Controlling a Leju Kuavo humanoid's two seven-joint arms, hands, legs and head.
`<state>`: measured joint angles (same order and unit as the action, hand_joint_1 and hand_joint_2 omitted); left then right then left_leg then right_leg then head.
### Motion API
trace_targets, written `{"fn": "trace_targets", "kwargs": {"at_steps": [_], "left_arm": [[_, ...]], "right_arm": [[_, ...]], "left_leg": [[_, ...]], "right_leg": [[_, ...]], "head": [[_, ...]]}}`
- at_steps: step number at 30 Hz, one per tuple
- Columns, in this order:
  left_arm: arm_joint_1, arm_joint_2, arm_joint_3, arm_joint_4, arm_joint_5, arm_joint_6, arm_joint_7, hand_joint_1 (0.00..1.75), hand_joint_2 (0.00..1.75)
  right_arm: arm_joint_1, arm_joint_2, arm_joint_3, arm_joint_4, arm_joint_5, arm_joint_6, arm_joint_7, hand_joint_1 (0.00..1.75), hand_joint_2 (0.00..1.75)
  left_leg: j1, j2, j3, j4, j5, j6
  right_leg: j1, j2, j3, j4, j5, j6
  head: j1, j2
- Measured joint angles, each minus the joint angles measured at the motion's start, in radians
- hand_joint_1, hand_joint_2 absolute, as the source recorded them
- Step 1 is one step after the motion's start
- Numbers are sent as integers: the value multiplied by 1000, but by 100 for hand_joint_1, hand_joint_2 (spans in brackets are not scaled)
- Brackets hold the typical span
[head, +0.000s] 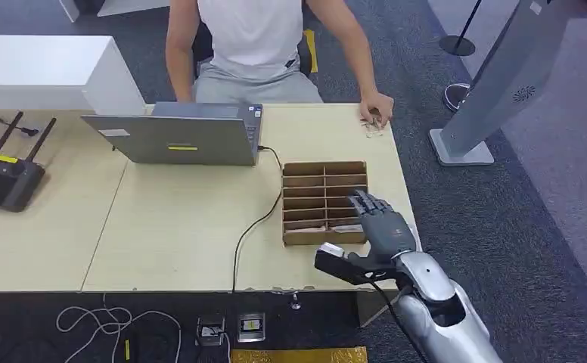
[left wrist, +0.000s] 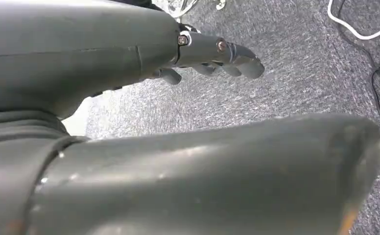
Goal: Pass the card to the sensor for recognition and then transmit it.
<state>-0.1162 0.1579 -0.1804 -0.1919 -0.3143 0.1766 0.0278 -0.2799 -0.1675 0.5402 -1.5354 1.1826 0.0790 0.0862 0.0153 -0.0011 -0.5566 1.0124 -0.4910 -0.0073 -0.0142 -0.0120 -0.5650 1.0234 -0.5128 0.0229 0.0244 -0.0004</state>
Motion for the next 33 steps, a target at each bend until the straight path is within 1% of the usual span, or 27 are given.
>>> {"fn": "trace_targets", "kwargs": {"at_steps": [3, 12, 26, 27, 28, 33], "left_arm": [[0, -1, 0, 0, 0, 1, 0, 0, 0], [0, -4, 0, 0, -5, 2, 0, 0, 0], [0, -8, 0, 0, -10, 2, 0, 0, 0], [0, -8, 0, 0, -10, 2, 0, 0, 0], [0, -9, 0, 0, -10, 3, 0, 0, 0], [0, -9, 0, 0, -10, 2, 0, 0, 0]], "right_arm": [[0, 5, 0, 11, 0, -7, -2, 0, 175], [-2, 5, -1, 42, -3, -63, -5, 0, 175], [-15, 12, -1, 92, -2, -73, -17, 2, 175], [-17, 14, -1, 97, -2, -73, -17, 12, 175], [-18, 15, -1, 102, -2, -73, -17, 175, 175], [-19, 19, -1, 116, -4, -75, -23, 175, 175]], "left_leg": [[0, 0, 0, 0, 0, 0], [0, 0, 0, 0, 0, 0], [0, 0, 0, 0, 0, 0], [0, 0, 0, 0, 0, 0], [0, 0, 0, 0, 0, 0], [0, 0, 0, 0, 0, 0]], "right_leg": [[0, 0, 0, 0, 0, 0], [0, 0, 0, 0, 0, 0], [0, 0, 0, 0, 0, 0], [0, 0, 0, 0, 0, 0], [0, 0, 0, 0, 0, 0], [0, 0, 0, 0, 0, 0]], "head": [[0, 0], [0, 0], [0, 0], [0, 0], [0, 0], [0, 0]]}}
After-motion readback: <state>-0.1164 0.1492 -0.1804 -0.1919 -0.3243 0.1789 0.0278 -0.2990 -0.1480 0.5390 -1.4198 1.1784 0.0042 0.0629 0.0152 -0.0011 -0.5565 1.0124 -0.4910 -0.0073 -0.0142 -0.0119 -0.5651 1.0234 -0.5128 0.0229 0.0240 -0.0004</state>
